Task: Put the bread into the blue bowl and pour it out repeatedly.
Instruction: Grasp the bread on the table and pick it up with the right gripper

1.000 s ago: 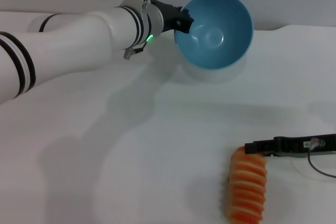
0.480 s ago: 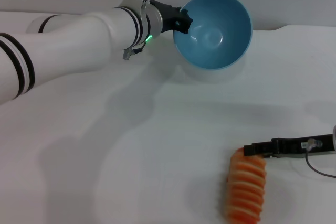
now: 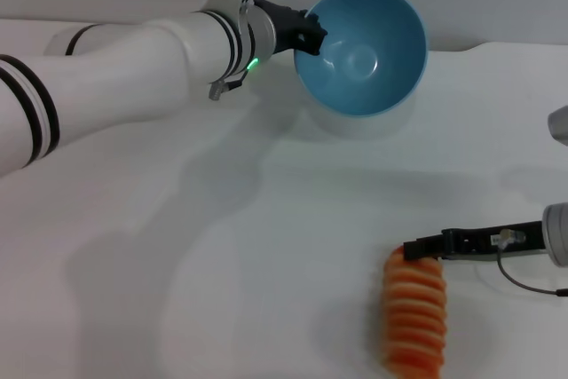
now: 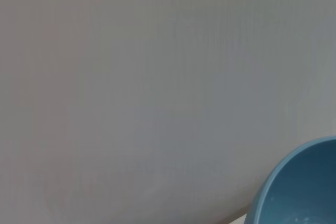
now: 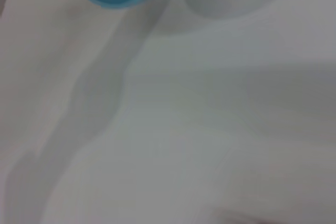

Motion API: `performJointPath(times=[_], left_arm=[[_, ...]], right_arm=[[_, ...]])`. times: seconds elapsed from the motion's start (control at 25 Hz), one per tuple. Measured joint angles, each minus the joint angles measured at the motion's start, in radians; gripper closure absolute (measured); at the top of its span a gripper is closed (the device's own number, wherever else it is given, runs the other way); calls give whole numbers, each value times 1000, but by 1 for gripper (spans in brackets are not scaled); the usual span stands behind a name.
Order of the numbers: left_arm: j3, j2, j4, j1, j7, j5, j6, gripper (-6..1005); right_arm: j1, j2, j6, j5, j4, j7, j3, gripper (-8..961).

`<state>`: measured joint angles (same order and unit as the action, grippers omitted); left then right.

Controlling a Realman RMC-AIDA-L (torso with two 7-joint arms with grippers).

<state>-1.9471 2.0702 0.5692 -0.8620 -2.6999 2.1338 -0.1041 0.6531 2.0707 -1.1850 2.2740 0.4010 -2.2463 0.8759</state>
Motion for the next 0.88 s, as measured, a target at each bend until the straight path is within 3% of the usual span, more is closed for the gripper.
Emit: performJointPath(times=[0.12,0.28,0.88], left_arm=[[-2,1,0,3,0,0,-1,1001],[1,1,0,8,0,0,-4,1000],[-2,2,-1,12,0,0,-10,1001]], right_arm=[[3,3,0,-4,-3,24,0,579],[4,3,-8,-8,-3,49,0,651],[-21,-4,-81,-116,39,180,-14,770]])
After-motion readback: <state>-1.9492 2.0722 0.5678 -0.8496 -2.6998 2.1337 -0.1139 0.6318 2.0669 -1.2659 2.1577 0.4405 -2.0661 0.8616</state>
